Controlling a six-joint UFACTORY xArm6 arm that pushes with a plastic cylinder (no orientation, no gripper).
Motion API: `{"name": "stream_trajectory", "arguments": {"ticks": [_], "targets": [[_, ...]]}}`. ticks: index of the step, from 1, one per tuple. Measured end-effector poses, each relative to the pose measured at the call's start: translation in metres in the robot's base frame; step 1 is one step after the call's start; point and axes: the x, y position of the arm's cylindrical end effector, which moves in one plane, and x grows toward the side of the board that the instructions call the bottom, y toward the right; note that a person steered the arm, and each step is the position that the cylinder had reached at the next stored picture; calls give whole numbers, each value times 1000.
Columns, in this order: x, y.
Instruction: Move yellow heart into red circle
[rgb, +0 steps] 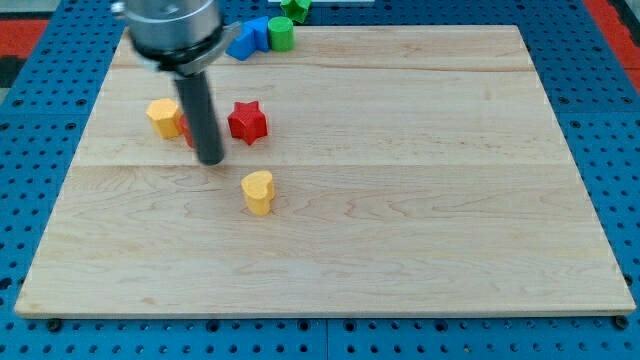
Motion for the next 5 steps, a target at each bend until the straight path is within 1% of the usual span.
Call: {"name": "stream_trajectory", "arguments": {"ticks": [1, 2, 3, 4, 5], "targets": [[-12, -45], [-35, -77], [-44, -109], [-88, -75], [-79, -18]]}}
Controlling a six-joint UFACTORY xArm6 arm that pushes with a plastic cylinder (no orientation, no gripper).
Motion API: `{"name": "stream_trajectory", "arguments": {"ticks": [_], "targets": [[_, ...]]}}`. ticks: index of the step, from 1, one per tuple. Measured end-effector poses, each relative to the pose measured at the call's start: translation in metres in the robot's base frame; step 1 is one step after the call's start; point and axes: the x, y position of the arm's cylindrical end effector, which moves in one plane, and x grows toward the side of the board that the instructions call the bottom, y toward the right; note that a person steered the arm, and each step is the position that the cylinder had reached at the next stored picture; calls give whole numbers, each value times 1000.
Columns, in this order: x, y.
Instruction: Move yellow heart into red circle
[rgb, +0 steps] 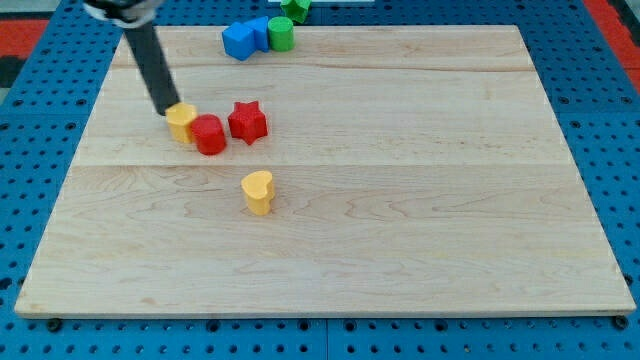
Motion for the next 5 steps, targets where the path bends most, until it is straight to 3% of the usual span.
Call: {"name": "stream_trajectory", "arguments": {"ticks": [2, 3, 5], "targets": [[13, 56], [24, -8], [128, 122]]}}
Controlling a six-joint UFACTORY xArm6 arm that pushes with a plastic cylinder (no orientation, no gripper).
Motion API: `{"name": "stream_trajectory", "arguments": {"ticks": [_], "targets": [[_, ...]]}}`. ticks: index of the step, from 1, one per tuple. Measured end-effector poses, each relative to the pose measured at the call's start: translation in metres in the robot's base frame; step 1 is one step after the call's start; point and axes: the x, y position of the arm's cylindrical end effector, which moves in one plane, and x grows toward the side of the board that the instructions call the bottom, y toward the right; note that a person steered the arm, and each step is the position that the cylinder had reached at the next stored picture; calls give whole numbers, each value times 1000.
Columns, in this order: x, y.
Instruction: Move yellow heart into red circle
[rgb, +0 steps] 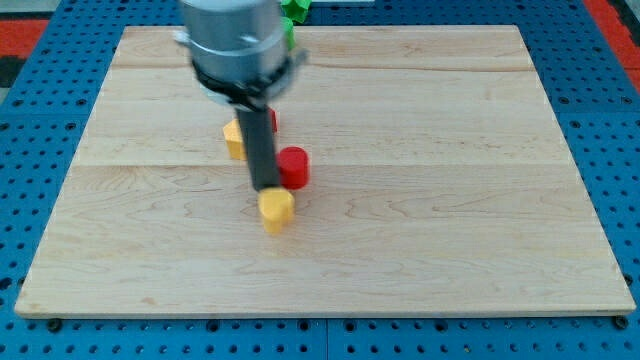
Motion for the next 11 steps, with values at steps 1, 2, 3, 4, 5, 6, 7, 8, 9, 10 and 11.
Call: {"name": "stream_trajectory", "arguments": {"ticks": [1, 2, 3, 4, 5, 6, 7, 8, 9, 10, 11], "targets": [[18, -23], [21, -82], [53, -42], [65, 30], [63, 43], [62, 65], [47, 130], [38, 118], [54, 81], [35, 84], [-11, 86]]}}
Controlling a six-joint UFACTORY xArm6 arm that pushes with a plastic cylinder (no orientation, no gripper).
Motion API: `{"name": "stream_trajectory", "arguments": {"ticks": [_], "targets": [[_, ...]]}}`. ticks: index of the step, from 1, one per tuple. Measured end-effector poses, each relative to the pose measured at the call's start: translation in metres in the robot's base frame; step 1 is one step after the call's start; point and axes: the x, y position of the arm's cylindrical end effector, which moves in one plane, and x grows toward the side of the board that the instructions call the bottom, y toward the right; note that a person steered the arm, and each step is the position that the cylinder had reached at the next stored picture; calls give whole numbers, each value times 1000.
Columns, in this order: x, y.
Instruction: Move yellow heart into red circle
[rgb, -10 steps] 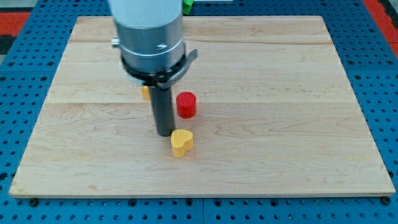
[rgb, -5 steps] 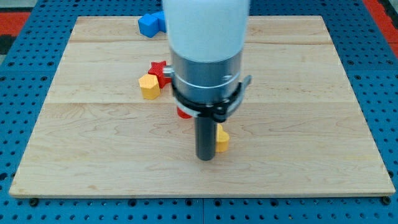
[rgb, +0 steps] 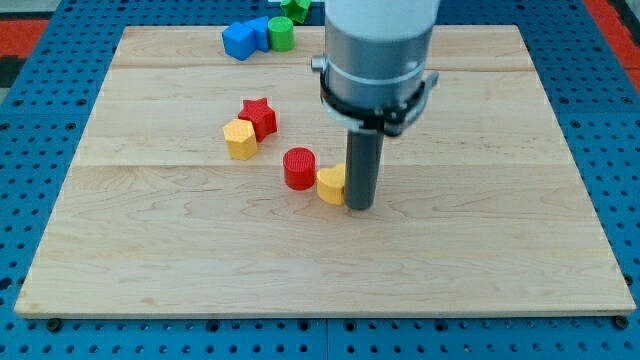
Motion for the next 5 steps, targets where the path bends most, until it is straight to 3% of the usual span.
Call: {"name": "stream_trajectory", "arguments": {"ticks": [2, 4, 5], "targets": [[-17, -9], [-14, -68], [14, -51]]}}
